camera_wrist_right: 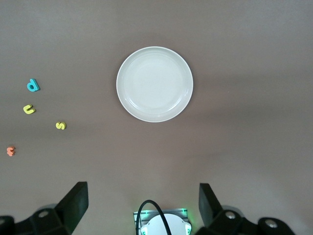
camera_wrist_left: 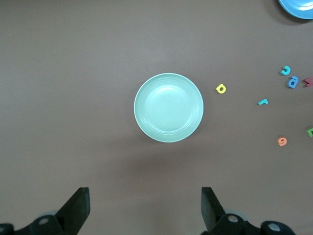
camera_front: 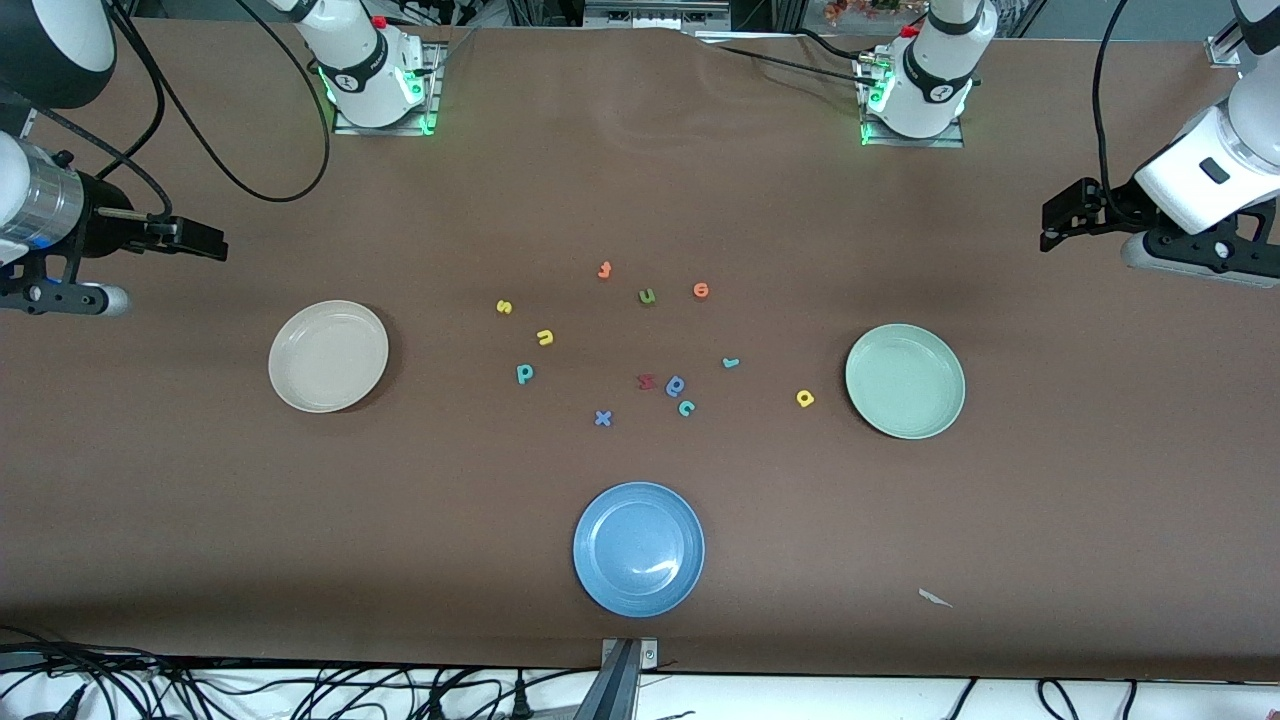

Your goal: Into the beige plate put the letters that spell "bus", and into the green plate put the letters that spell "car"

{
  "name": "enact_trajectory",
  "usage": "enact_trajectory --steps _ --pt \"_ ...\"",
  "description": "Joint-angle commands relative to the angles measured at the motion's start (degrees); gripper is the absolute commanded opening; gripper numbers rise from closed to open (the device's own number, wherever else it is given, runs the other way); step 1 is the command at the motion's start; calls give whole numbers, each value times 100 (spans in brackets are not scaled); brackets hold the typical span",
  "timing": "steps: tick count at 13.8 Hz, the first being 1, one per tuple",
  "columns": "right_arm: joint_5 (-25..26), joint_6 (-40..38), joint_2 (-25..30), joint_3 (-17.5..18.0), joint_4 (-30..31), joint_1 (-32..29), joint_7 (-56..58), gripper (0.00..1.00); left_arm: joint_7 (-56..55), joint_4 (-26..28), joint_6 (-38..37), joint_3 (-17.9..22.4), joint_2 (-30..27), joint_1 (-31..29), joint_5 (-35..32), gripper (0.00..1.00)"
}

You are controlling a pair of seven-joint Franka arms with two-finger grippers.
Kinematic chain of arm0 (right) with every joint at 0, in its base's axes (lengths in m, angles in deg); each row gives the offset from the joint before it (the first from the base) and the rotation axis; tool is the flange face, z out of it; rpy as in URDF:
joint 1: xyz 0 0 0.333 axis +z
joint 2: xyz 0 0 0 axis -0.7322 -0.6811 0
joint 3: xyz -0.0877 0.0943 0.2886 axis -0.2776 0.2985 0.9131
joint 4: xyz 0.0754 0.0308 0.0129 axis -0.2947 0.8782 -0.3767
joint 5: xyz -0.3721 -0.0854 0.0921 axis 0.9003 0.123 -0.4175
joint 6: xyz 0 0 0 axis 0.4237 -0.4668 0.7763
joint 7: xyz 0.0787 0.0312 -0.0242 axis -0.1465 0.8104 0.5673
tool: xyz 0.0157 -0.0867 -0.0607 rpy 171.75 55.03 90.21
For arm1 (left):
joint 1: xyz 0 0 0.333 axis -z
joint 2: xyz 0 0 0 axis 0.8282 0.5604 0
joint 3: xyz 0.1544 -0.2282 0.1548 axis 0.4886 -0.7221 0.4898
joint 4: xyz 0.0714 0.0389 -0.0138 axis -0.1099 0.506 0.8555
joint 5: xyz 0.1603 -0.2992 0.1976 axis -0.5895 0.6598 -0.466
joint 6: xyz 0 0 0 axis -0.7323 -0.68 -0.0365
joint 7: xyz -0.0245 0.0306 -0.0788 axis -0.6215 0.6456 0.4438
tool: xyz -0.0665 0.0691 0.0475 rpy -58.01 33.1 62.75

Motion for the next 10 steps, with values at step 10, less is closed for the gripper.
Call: enact_trajectory --steps 10 --pt "-403 538 -49 281 442 161 -772 100 121 -43 -353 -286 177 21 -114 100"
